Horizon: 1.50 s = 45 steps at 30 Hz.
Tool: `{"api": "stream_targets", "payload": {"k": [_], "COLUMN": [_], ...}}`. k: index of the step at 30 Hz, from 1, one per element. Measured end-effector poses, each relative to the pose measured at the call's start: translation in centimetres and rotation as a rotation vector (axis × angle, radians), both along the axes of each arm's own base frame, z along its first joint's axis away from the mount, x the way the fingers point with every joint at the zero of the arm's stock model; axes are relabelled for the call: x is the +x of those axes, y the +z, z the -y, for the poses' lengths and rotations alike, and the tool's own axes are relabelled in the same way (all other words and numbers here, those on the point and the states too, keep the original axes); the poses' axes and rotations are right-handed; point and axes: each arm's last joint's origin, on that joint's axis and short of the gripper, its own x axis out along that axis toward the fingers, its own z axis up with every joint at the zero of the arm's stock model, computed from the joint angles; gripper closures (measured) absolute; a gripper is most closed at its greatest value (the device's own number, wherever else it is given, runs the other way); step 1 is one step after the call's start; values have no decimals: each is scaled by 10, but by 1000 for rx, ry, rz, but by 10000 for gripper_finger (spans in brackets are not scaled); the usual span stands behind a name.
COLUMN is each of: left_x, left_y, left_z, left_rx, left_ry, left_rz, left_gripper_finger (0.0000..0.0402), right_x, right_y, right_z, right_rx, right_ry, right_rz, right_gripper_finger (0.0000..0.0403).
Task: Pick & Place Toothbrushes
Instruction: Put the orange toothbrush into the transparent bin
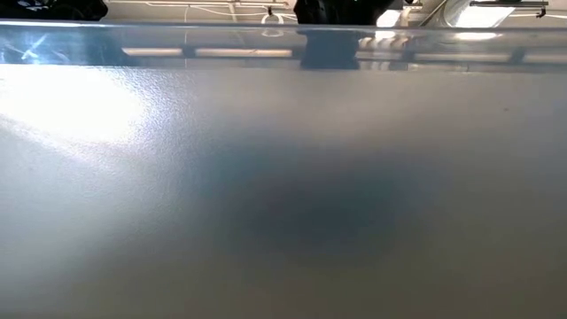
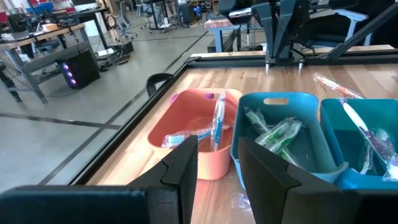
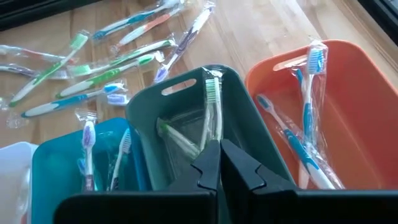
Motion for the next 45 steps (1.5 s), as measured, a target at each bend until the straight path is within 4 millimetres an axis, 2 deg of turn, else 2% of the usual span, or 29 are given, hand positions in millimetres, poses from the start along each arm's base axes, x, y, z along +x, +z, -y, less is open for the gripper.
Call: {"api": "stream_targets", "payload": {"k": [10, 15, 24, 33, 39, 45], "left_x": [0, 0, 0, 0, 0, 0], "left_y": [0, 0, 0, 0, 0, 0], "left_z": [0, 0, 0, 0, 0, 0], "left_rx": [-3, -5, -6, -6, -20, -33], "left_ry": [-2, -2, -1, -1, 2, 3], "left_rz": [1, 2, 2, 2, 8, 13], "left_gripper_finger": [289, 289, 289, 289, 289, 289], "right_x": [-13, -30, -58, -78, -81, -82], "right_y": [9, 25, 31, 23, 11, -3], "right_z": [-17, -28, -56, -84, -100, -106], "right_rx": [-47, -41, -43, -3, -3, 10], "right_ry": [0, -15, -109, -187, -139, -72], "right_rz": [-34, -34, -128, -258, -258, -274], "right_gripper_finger": [400, 400, 400, 400, 400, 400]}}
